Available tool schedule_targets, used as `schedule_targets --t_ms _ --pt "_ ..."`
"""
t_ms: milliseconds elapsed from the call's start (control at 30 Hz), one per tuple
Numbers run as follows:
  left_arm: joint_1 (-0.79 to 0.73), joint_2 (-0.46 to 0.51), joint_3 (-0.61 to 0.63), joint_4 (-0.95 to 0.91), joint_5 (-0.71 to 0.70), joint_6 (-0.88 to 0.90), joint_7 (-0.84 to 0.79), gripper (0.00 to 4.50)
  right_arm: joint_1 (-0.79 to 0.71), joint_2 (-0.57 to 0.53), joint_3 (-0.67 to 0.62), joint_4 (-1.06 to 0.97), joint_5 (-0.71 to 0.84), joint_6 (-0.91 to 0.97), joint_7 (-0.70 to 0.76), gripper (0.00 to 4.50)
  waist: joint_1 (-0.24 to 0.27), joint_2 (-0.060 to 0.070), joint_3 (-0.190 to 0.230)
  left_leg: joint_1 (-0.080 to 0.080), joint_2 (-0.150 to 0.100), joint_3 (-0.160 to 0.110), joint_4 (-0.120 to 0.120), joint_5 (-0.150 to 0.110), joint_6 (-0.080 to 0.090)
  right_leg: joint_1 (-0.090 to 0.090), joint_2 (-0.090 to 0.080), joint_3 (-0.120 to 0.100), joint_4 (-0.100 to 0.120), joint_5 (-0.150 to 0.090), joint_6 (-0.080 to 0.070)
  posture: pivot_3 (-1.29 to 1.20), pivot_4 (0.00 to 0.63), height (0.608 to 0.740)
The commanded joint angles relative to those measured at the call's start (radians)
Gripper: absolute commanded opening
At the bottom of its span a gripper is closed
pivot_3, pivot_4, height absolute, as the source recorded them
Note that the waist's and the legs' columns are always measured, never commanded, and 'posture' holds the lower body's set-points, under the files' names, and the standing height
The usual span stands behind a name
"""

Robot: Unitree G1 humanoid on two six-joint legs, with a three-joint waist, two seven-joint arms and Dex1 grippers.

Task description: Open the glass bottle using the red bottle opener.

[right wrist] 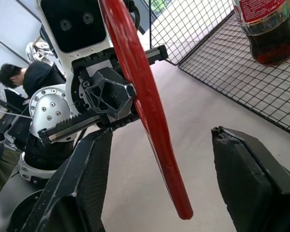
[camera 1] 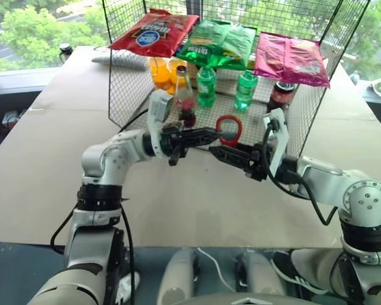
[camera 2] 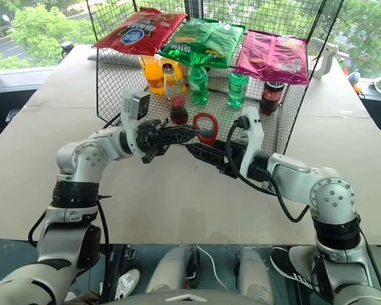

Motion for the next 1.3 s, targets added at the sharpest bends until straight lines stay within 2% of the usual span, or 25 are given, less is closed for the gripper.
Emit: schedule_targets --t_ms 33,167,200,267,500,600,733,867,933,967,1067,1100,1167,1200,1233,1300 --pt "-0.016 0.009 0.012 -0.002 -0.027 0.001 -0.008 0.0 -0.008 -0.014 -0.001 -0.042 0.027 -0.021 0.02 3.4 -0.001 0.0 0.0 0.0 0.0 0.0 0.0 0.0 0.0 0.0 0.0 0.0 0.0 0.0 0.0 0.0 0.15 0.74" --pt "-0.01 0.01 0.008 -0.008 -0.031 0.004 -0.006 0.0 -0.009 -0.018 0.014 -0.037 0.015 -0.02 0.029 1.7 -0.002 0.0 0.0 -0.001 0.0 0.0 0.0 0.0 0.0 -0.001 0.0 0.0 0.0 0.0 0.0 0.0 0.15 0.74" --pt "-0.01 0.009 0.008 -0.008 -0.032 0.004 -0.003 0.0 -0.009 -0.02 0.017 -0.037 0.013 -0.017 0.032 1.04 -0.002 0.0 0.0 -0.001 0.0 0.0 0.0 0.0 0.0 -0.001 0.0 0.0 0.0 0.0 0.0 0.0 0.15 0.74" --pt "-0.01 0.008 0.01 -0.008 -0.034 0.005 0.001 0.0 -0.006 -0.024 0.023 -0.039 0.014 -0.017 0.033 0.07 -0.003 0.0 0.0 -0.001 0.0 0.0 0.0 0.0 0.0 -0.001 0.0 0.0 0.0 0.0 0.0 0.0 0.15 0.74" --pt "-0.01 0.007 0.015 -0.001 -0.04 0.011 0.009 0.0 -0.002 -0.038 0.019 -0.036 0.015 -0.021 0.042 0.07 -0.003 0.0 0.0 -0.001 0.0 0.0 0.0 0.0 0.0 -0.002 0.0 0.0 -0.001 0.0 0.0 0.0 0.15 0.74" --pt "-0.016 0.024 0.035 0.009 -0.087 0.086 0.009 0.0 -0.003 -0.046 0.017 -0.037 0.001 -0.021 0.05 0.07 -0.003 0.0 0.0 -0.001 0.0 0.0 -0.001 0.0 0.0 -0.002 0.0 0.0 -0.001 0.0 0.0 0.0 0.15 0.74" --pt "0.003 0.059 0.052 -0.035 -0.12 0.13 0.019 1.39 0.005 -0.068 0.012 -0.048 -0.049 -0.024 0.068 0.0 -0.006 0.001 0.001 -0.002 0.0 0.0 -0.001 0.0 0.0 -0.002 0.0 0.0 -0.001 0.0 0.0 0.0 0.15 0.74" --pt "0.048 0.082 0.096 -0.083 -0.114 0.103 0.081 3.38 0.037 -0.101 0.008 -0.081 -0.13 -0.033 0.092 0.0 -0.005 0.002 0.001 -0.002 0.0 0.0 -0.002 0.0 0.0 -0.002 -0.001 0.0 -0.003 0.0 0.0 0.0 0.15 0.74" --pt "0.087 0.085 0.134 -0.117 -0.087 0.056 0.148 4.23 0.08 -0.14 0.02 -0.13 -0.236 -0.051 0.135 0.0 -0.005 0.002 0.001 -0.002 0.0 0.0 -0.002 0.0 0.0 -0.002 -0.001 0.0 -0.003 0.0 0.0 0.0 0.15 0.74" --pt "0.109 0.079 0.153 -0.138 -0.059 0.011 0.198 4.37 0.107 -0.158 0.026 -0.159 -0.293 -0.067 0.159 0.0 -0.005 0.002 0.001 -0.003 0.0 0.0 -0.002 0.0 0.0 -0.002 -0.001 0.0 -0.004 0.0 0.0 0.0 0.15 0.74" --pt "0.174 0.042 0.155 -0.201 0.109 -0.22 0.34 4.37 0.169 -0.17 0.016 -0.21 -0.38 -0.109 0.191 0.0 -0.003 0.002 0.001 -0.003 0.0 0.0 -0.004 0.0 0.0 -0.002 -0.002 0.0 -0.007 0.0 0.0 0.0 0.15 0.74" --pt "0.187 0.024 0.156 -0.212 0.176 -0.276 0.43 4.37 0.189 -0.168 0.004 -0.223 -0.397 -0.121 0.188 0.0 0.0 0.002 0.001 -0.003 0.0 0.001 -0.005 0.0 0.0 -0.002 -0.002 0.0 -0.007 0.0 0.0 0.0 0.15 0.74" --pt "0.189 0.011 0.126 -0.203 0.409 -0.354 0.715 4.37 0.225 -0.166 -0.025 -0.251 -0.44 -0.152 0.189 0.0 0.006 0.002 0.002 -0.003 0.0 0.001 -0.005 0.0 0.0 -0.002 -0.002 -0.001 -0.008 0.0 0.0 0.0 0.15 0.74" --pt "0.176 0.03 0.112 -0.171 0.424 -0.355 0.707 4.37 0.236 -0.175 -0.034 -0.265 -0.469 -0.164 0.197 0.0 0.011 0.002 0.002 -0.003 0.0 0.001 -0.005 0.0 0.0 -0.002 -0.002 -0.001 -0.008 0.0 0.0 0.0 0.15 0.74" --pt "0.17 0.037 0.106 -0.144 0.39 -0.402 0.609 4.37 0.243 -0.185 -0.037 -0.276 -0.497 -0.177 0.213 0.0 0.016 0.001 0.002 -0.003 0.0 0.001 -0.005 0.0 0.0 -0.002 -0.002 -0.001 -0.008 0.0 0.0 0.0 0.15 0.74" --pt "0.142 0.021 0.125 -0.082 0.374 -0.403 0.626 4.37 0.257 -0.204 -0.045 -0.295 -0.532 -0.191 0.246 0.0 0.018 0.002 0.002 -0.003 0.0 0.001 -0.005 0.0 0.0 -0.002 -0.002 -0.001 -0.008 0.0 0.0 0.0 0.15 0.74"
